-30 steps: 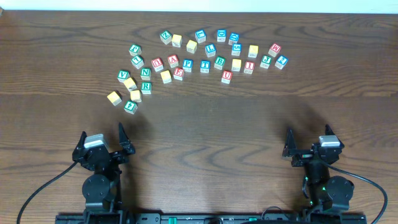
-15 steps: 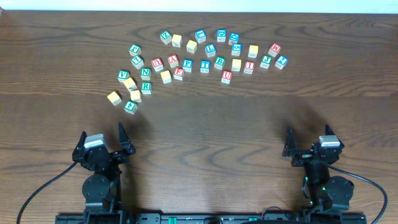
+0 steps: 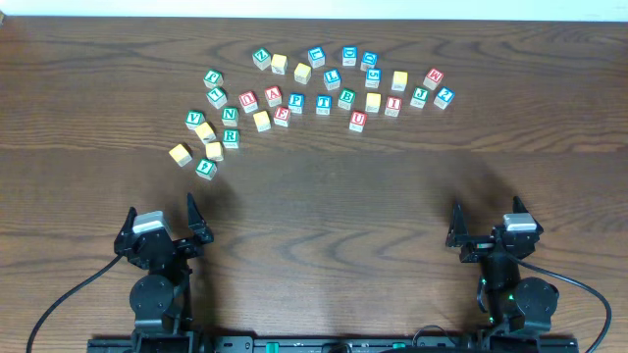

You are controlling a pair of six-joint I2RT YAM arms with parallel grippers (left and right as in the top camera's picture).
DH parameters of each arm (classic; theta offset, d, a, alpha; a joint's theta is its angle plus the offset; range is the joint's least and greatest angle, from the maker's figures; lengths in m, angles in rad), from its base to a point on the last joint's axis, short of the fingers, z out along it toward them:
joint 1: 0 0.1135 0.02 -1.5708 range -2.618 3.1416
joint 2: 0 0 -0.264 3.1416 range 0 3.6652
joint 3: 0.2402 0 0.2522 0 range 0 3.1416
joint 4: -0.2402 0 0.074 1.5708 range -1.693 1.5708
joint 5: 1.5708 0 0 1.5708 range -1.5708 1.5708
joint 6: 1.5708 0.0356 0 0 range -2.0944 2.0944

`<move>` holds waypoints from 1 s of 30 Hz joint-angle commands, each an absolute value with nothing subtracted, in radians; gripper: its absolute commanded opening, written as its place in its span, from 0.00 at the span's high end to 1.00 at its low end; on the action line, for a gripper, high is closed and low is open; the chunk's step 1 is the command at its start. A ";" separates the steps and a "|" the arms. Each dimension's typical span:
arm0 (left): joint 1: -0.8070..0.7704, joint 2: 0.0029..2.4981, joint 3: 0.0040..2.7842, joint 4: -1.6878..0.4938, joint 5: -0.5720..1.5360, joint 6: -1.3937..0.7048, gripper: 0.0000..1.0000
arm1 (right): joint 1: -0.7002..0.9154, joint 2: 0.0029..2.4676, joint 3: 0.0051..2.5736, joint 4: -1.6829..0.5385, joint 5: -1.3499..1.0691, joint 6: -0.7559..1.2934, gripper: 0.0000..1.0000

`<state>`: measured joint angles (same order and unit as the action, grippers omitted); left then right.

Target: Spell out NEURIPS

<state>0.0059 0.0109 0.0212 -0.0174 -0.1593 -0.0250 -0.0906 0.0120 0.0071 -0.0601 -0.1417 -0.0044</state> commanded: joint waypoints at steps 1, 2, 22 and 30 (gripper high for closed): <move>0.012 0.004 0.004 -0.058 -0.165 -0.019 0.03 | -0.097 0.007 0.006 -0.064 -0.141 0.010 0.01; 0.012 0.004 0.004 -0.057 -0.165 -0.019 0.03 | -0.097 0.007 0.006 -0.064 -0.141 0.010 0.01; 0.012 0.004 0.009 -0.059 -0.165 -0.019 0.03 | -0.097 0.007 0.006 -0.064 -0.141 0.010 0.01; 0.012 0.062 0.076 -0.063 -0.165 -0.019 0.03 | -0.097 0.007 0.006 -0.064 -0.141 0.010 0.01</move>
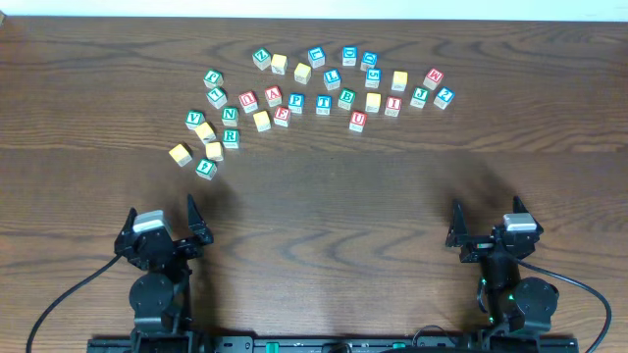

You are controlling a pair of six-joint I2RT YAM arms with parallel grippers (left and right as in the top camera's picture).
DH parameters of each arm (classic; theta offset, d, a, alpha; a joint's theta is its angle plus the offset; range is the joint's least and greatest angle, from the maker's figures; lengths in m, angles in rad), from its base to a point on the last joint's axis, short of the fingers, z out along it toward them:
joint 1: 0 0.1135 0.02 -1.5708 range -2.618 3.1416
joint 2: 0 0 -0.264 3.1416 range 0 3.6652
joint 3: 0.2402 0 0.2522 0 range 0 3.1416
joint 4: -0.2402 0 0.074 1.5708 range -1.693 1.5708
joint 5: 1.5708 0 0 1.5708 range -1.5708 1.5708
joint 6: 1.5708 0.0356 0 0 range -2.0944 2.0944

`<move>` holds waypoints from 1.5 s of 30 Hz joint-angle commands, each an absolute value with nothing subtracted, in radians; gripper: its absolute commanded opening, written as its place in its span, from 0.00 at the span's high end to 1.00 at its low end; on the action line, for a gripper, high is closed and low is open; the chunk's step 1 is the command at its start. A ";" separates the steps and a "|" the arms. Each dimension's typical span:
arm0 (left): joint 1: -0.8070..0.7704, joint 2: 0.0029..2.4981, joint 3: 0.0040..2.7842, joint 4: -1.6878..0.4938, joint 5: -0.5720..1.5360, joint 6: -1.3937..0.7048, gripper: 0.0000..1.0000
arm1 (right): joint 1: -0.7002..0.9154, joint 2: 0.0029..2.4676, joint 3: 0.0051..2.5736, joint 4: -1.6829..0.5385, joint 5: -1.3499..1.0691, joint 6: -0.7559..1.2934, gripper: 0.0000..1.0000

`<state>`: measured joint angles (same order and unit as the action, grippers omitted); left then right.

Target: Spell out NEURIPS

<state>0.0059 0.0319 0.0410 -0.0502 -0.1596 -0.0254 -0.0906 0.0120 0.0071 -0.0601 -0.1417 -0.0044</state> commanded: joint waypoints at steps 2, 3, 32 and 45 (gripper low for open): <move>0.012 0.094 0.101 -0.063 -0.165 -0.020 0.03 | -0.097 0.007 0.006 -0.064 -0.141 0.010 0.01; 0.012 0.115 0.117 -0.062 -0.165 -0.019 0.03 | -0.097 0.007 0.006 -0.064 -0.141 0.010 0.01; 0.012 0.287 0.376 -0.009 -0.165 -0.019 0.03 | -0.097 0.007 0.006 -0.064 -0.141 0.010 0.01; 0.012 0.287 0.433 -0.009 -0.165 -0.019 0.03 | -0.097 0.007 0.006 -0.064 -0.141 0.010 0.01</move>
<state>0.0059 0.2863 0.3958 -0.0174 -0.1596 -0.0250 -0.0906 0.0120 0.0074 -0.0601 -0.1417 -0.0044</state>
